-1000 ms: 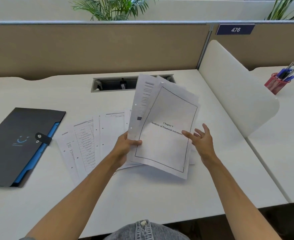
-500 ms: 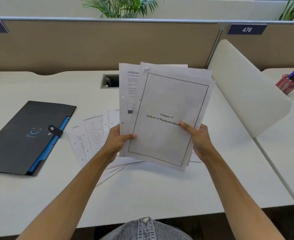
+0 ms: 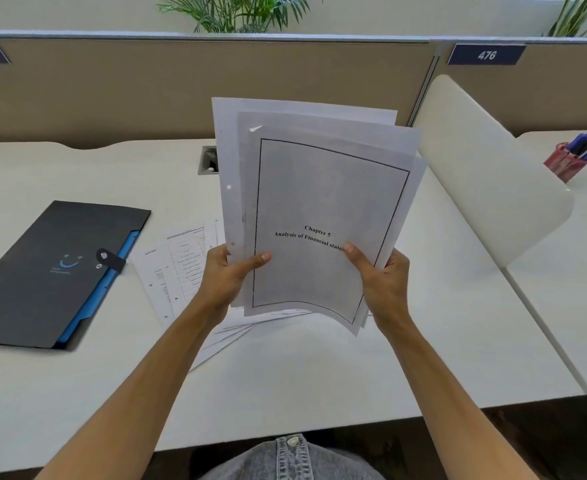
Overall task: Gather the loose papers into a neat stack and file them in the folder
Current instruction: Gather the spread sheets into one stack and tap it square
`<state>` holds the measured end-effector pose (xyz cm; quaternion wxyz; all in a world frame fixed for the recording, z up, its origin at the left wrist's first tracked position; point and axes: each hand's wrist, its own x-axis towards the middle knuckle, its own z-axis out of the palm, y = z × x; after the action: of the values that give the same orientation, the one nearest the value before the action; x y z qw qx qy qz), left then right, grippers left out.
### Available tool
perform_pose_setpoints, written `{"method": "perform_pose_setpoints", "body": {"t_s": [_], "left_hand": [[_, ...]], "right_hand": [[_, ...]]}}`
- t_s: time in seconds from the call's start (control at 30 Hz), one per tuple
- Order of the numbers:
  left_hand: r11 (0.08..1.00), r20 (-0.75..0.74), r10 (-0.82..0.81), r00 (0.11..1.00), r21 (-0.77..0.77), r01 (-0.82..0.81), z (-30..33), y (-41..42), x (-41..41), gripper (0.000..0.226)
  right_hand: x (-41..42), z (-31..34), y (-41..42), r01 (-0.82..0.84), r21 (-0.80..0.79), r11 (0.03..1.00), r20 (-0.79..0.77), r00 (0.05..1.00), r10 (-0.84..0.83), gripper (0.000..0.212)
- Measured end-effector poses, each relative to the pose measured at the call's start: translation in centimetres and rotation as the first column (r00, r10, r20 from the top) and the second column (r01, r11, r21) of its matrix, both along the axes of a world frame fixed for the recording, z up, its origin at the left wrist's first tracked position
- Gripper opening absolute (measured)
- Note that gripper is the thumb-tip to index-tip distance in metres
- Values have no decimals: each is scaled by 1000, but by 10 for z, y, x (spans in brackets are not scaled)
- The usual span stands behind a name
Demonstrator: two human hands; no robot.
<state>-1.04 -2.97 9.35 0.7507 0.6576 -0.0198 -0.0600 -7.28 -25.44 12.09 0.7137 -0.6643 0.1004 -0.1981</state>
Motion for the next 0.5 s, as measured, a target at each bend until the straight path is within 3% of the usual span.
{"method": "perform_pose_setpoints", "body": {"t_s": [0.27, 0.5], "left_hand": [[991, -28, 43, 999, -123, -46, 0, 6, -2, 31], [998, 5, 51, 999, -34, -51, 8, 3, 1, 41]], "right_hand": [[-12, 3, 4, -21, 15, 1000, 28, 999, 21, 16], [-14, 4, 6, -38, -25, 999, 25, 999, 39, 13]]}}
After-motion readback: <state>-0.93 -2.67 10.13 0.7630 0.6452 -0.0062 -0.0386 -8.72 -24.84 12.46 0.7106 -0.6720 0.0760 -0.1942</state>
